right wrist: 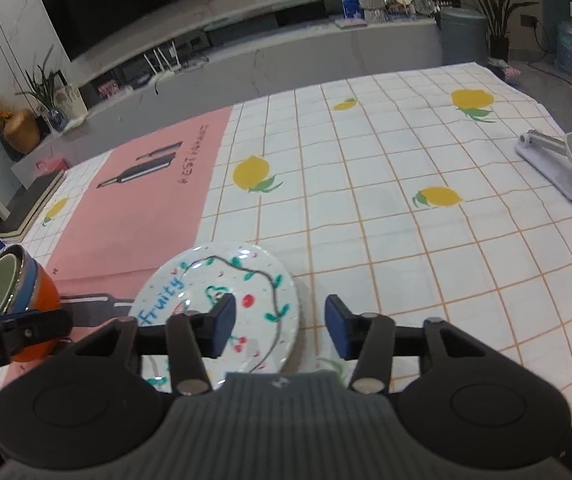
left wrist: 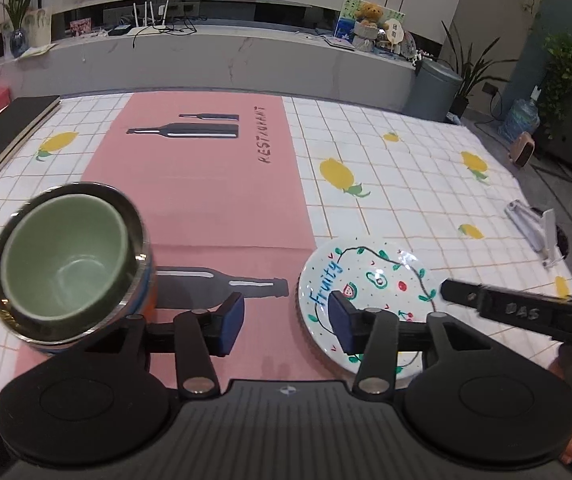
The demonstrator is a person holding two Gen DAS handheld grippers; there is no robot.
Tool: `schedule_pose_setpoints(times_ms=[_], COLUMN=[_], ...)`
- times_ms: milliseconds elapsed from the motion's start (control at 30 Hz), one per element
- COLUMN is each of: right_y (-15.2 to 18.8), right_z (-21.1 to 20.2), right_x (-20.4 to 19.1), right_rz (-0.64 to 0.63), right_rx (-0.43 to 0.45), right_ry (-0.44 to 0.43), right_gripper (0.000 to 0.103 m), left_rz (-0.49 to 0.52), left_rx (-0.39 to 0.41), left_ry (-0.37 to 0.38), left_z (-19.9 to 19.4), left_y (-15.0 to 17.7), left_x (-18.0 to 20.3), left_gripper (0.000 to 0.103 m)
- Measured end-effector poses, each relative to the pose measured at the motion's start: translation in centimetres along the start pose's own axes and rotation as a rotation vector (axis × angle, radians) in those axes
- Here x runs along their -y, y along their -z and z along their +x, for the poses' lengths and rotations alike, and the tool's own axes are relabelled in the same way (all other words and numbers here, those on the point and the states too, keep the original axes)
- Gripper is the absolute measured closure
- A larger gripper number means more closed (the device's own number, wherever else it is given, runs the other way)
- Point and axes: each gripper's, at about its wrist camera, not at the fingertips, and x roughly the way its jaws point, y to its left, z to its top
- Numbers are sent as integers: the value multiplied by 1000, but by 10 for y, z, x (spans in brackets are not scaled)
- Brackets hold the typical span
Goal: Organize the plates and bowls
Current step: 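Move both grippers to the bowl stack and grip its rim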
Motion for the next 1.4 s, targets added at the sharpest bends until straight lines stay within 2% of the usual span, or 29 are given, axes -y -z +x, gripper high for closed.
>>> schedule_pose_setpoints(times_ms=[100, 167, 300, 500, 633, 833, 933, 1167, 1400], right_y=[-6, -12, -21, -32, -36, -35, -34, -29, -24], right_z=[-1, -3, -3, 4, 14, 37, 54, 84, 108], right_x=[-17, -28, -61, -111, -143, -184, -197, -206, -204], right_rz=[0, 10, -10, -27, -18, -20, -1, 57, 137], right_rx=[-62, -95, -141, -189, -232, -302, -354, -421, -484], right_ry=[-38, -93, -158, -265, -313, -341, -325, -287, -294], right_gripper=[50, 43, 37, 35, 30, 30, 29, 30, 32], left_rz=[-9, -17, -52, -209, -303, -462, -520, -622, -706], left_rx=[6, 4, 5, 63, 66, 34, 10, -44, -87], left_ry=[-11, -15, -56, -121, -166, -112, -96, -70, -20], left_z=[-16, -26, -43, -65, -64, -50, -40, -15, 8], left_y=[-8, -14, -26, -35, -32, -20, -15, -5, 3], left_x=[-12, -23, -53, -115, -150, -189, -201, -217, -223], left_gripper=[40, 37, 35, 34, 34, 30, 27, 27, 27])
